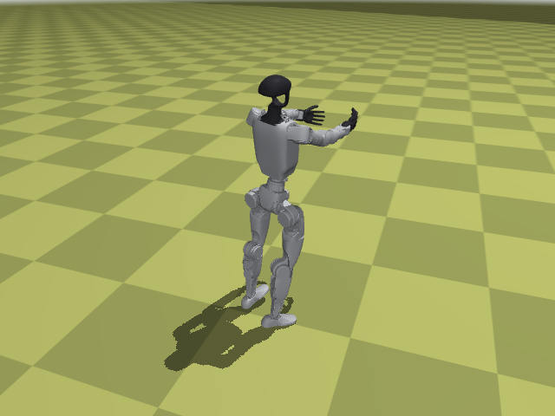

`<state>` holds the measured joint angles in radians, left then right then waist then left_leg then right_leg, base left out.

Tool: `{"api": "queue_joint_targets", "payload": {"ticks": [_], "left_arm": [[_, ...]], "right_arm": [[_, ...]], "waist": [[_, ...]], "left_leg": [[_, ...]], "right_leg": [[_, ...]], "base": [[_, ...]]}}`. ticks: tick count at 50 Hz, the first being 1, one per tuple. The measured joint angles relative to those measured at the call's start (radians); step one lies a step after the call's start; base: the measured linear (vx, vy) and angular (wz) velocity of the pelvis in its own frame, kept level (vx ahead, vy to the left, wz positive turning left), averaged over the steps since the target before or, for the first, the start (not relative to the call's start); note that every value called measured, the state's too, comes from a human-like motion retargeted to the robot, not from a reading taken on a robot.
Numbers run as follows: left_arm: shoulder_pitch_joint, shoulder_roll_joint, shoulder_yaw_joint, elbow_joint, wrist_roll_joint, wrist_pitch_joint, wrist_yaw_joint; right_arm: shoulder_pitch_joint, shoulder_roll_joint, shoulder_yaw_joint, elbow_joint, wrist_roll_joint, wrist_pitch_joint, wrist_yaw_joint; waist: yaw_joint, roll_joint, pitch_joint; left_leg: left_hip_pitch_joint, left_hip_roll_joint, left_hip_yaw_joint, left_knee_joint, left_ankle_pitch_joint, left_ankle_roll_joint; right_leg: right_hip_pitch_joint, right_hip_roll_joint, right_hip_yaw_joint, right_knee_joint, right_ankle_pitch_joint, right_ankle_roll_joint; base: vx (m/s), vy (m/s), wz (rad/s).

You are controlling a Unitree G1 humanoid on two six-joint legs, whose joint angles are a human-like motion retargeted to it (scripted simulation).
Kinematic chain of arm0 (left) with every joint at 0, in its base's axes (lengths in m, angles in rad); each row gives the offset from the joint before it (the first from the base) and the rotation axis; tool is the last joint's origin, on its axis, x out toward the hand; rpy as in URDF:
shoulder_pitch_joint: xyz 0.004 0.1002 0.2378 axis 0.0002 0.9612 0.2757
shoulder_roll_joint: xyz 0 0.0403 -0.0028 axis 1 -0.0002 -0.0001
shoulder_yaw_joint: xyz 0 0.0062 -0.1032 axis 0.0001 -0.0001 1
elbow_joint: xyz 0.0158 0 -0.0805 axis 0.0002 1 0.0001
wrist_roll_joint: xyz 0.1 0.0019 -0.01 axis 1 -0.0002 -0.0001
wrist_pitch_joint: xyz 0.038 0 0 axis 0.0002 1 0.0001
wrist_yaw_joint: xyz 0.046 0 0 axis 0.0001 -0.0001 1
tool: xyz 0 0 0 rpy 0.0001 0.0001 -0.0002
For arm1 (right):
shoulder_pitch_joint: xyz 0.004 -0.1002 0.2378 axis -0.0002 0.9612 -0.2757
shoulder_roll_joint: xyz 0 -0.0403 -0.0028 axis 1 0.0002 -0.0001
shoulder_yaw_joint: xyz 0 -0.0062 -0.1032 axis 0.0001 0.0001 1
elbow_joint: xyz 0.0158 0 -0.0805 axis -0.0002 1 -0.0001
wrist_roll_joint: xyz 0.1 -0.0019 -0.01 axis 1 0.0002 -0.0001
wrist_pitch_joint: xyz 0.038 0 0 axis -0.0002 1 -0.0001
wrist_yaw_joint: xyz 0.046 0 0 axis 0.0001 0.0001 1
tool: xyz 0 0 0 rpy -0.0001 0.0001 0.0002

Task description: In place motions

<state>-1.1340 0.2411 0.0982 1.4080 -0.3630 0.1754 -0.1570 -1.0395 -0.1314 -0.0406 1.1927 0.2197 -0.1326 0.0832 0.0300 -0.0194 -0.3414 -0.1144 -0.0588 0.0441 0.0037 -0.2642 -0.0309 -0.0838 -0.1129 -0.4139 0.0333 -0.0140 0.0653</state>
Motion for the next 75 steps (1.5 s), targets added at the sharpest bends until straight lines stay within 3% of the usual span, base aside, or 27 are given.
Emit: {"api": "queue_joint_targets", "payload": {"ticks": [4, 8, 13, 20, 25, 30, 34, 37, 40, 45, 48, 50, 53, 55, 58, 61, 64, 68, 71, 75], "left_arm": [[-0.119, 0.005, -0.102, 0.094, -0.001, -0.007, 0.031], [-0.172, -0.005, -0.140, 0.119, 0.021, -0.008, 0.015], [-0.185, -0.013, -0.144, 0.136, -0.038, -0.056, 0.068], [-0.138, 0.007, -0.099, 0.091, -0.063, -0.106, 0.042], [0.028, 0.028, -0.052, -0.197, 0.068, -0.091, -0.065], [0.292, 0.092, 0.037, -0.565, 0.197, -0.082, -0.105], [0.537, 0.067, 0.090, -0.755, 0.209, -0.198, -0.007], [0.728, 0.008, 0.123, -0.806, 0.245, -0.235, -0.060], [0.877, -0.058, 0.145, -0.726, 0.304, -0.176, -0.158], [1.004, -0.151, 0.152, -0.444, 0.397, 0.060, -0.277], [1.042, -0.185, 0.146, -0.279, 0.421, 0.092, -0.326], [1.054, -0.197, 0.139, -0.150, 0.443, 0.078, -0.318], [1.033, -0.211, 0.122, 0.097, 0.457, 0.083, -0.241], [1.017, -0.226, 0.114, 0.238, 0.442, 0.140, -0.190], [1.049, -0.260, 0.077, 0.292, 0.423, 0.254, -0.194], [1.101, -0.293, 0.024, 0.289, 0.483, 0.238, -0.232], [1.139, -0.294, 0.019, 0.252, 0.490, 0.197, -0.113], [1.135, -0.274, 0.046, 0.235, 0.454, 0.115, -0.083], [1.126, -0.245, 0.003, 0.230, 0.496, 0.150, -0.155], [1.127, -0.232, -0.033, 0.214, 0.575, 0.180, -0.178]], "right_arm": [[-0.125, -0.082, 0.070, 0.134, 0.144, -0.002, 0.058], [-0.191, -0.131, 0.124, 0.226, 0.138, 0.002, 0.041], [-0.202, -0.136, 0.132, 0.252, 0.128, -0.038, -0.053], [-0.159, -0.111, 0.107, 0.206, 0.151, -0.046, -0.057], [-0.009, -0.064, 0.070, -0.020, 0.041, -0.003, -0.070], [0.213, -0.062, 0.080, -0.298, -0.098, -0.091, 0.020], [0.468, -0.078, 0.089, -0.455, -0.151, -0.140, 0.012], [0.676, -0.059, 0.092, -0.489, -0.170, -0.155, -0.012], [0.841, -0.021, 0.069, -0.425, -0.174, -0.135, -0.028], [0.984, -0.007, 0.029, -0.149, -0.217, -0.127, -0.009], [0.989, -0.028, 0.024, 0.096, -0.381, -0.096, -0.030], [0.987, -0.037, 0.028, 0.260, -0.501, -0.023, -0.065], [1.002, -0.047, 0.043, 0.437, -0.602, 0.159, -0.020], [1.026, -0.040, 0.037, 0.505, -0.645, 0.263, 0.073], [1.073, -0.019, 0.001, 0.507, -0.580, 0.313, 0.211], [1.088, -0.007, -0.075, 0.495, -0.380, 0.287, 0.196], [1.085, -0.013, -0.073, 0.474, -0.315, 0.260, 0.135], [1.067, -0.035, 0.011, 0.437, -0.515, 0.280, 0.191], [1.054, -0.049, 0.070, 0.385, -0.707, 0.302, 0.235], [1.040, -0.054, 0.141, 0.311, -0.861, 0.274, 0.178]], "waist": [[0.013, -0.016, -0.032], [0.016, -0.027, -0.042], [0.019, -0.030, -0.051], [0.009, -0.028, -0.055], [-0.004, -0.018, -0.048], [-0.029, 0.011, -0.004], [-0.031, 0.017, 0.040], [-0.035, 0.014, 0.065], [-0.032, 0.016, 0.095], [-0.036, 0.026, 0.174], [-0.043, 0.038, 0.213], [-0.049, 0.044, 0.224], [-0.046, 0.044, 0.220], [-0.036, 0.038, 0.218], [0.010, 0.022, 0.221], [-0.095, 0.020, 0.225], [-0.177, 0.026, 0.229], [-0.120, 0.030, 0.240], [-0.060, 0.016, 0.240], [-0.053, 0.009, 0.228]], "left_leg": [[-0.019, 0.002, -0.003, 0.001, 0.000, 0.000], [-0.019, 0.001, -0.008, 0.003, -0.003, 0.002], [-0.013, 0.002, -0.007, 0.003, -0.008, 0.005], [-0.011, 0.001, -0.002, 0.001, -0.011, 0.006], [-0.006, -0.003, 0.003, -0.002, -0.012, 0.006], [0.018, -0.008, 0.011, -0.008, -0.015, 0.006], [0.030, -0.009, 0.013, -0.008, -0.015, 0.006], [0.033, -0.013, 0.008, -0.010, -0.012, 0.004], [0.039, -0.015, 0.007, -0.012, -0.009, 0.002], [0.058, -0.010, 0.010, -0.012, -0.004, 0.000], [0.062, -0.005, 0.010, -0.012, 0.000, -0.002], [0.058, -0.004, 0.008, -0.011, 0.002, -0.003], [0.047, -0.005, 0.003, -0.011, 0.005, -0.005], [0.044, -0.007, -0.001, -0.011, 0.007, -0.007], [0.052, 0.013, 0.034, -0.013, -0.009, -0.024], [0.048, 0.001, -0.059, -0.009, -0.008, -0.034], [0.039, -0.017, -0.118, -0.010, 0.005, -0.026], [0.046, -0.006, -0.053, -0.014, 0.010, -0.012], [0.046, 0.003, -0.005, -0.010, 0.008, -0.014], [0.043, 0.005, -0.001, -0.010, 0.006, -0.016]], "right_leg": [[-0.013, 0.001, -0.007, -0.003, -0.003, 0.002], [-0.007, 0.003, -0.012, -0.004, -0.008, 0.003], [-0.004, 0.005, -0.009, -0.003, -0.012, 0.003], [-0.011, 0.006, -0.002, -0.002, -0.012, 0.001], [-0.014, 0.002, 0.005, 0.001, -0.011, -0.002], [-0.005, 0.001, 0.019, 0.003, -0.009, -0.005], [0.005, 0.000, 0.022, 0.003, -0.008, -0.006], [0.012, -0.005, 0.015, 0.001, -0.009, -0.004], [0.020, -0.008, 0.013, 0.000, -0.009, -0.004], [0.042, -0.004, 0.014, -0.002, -0.005, -0.004], [0.050, -0.001, 0.013, -0.005, -0.002, -0.003], [0.047, -0.001, 0.010, -0.006, 0.000, -0.002], [0.040, -0.003, 0.004, -0.007, 0.001, -0.001], [0.039, -0.006, 0.000, -0.008, 0.001, 0.000], [0.009, -0.031, 0.037, 0.040, -0.019, 0.020], [0.023, -0.054, -0.060, 0.043, -0.025, 0.023], [0.049, -0.036, -0.126, 0.012, -0.020, 0.006], [0.040, -0.012, -0.054, 0.000, 0.002, 0.002], [0.034, -0.005, -0.006, 0.000, 0.005, -0.002], [0.031, -0.007, 0.001, 0.001, 0.005, 0.001]], "base": [[0.02, -0.09, 0.09], [0.02, -0.07, 0.06], [0.00, 0.00, 0.00], [0.00, 0.00, 0.00], [0.00, 0.03, -0.02], [0.01, 0.15, -0.14], [0.00, 0.07, -0.07], [0.01, 0.04, 0.09], [0.00, 0.08, 0.03], [-0.08, 0.07, -0.05], [-0.06, 0.10, -0.01], [-0.02, 0.07, 0.07], [0.00, 0.02, 0.03], [0.02, 0.00, -0.21], [0.01, -0.02, -0.28], [0.00, 0.00, 1.57], [-0.02, 0.02, 1.02], [-0.04, 0.00, -0.89], [0.00, -0.02, -0.86], [0.00, 0.00, 0.00]]}}
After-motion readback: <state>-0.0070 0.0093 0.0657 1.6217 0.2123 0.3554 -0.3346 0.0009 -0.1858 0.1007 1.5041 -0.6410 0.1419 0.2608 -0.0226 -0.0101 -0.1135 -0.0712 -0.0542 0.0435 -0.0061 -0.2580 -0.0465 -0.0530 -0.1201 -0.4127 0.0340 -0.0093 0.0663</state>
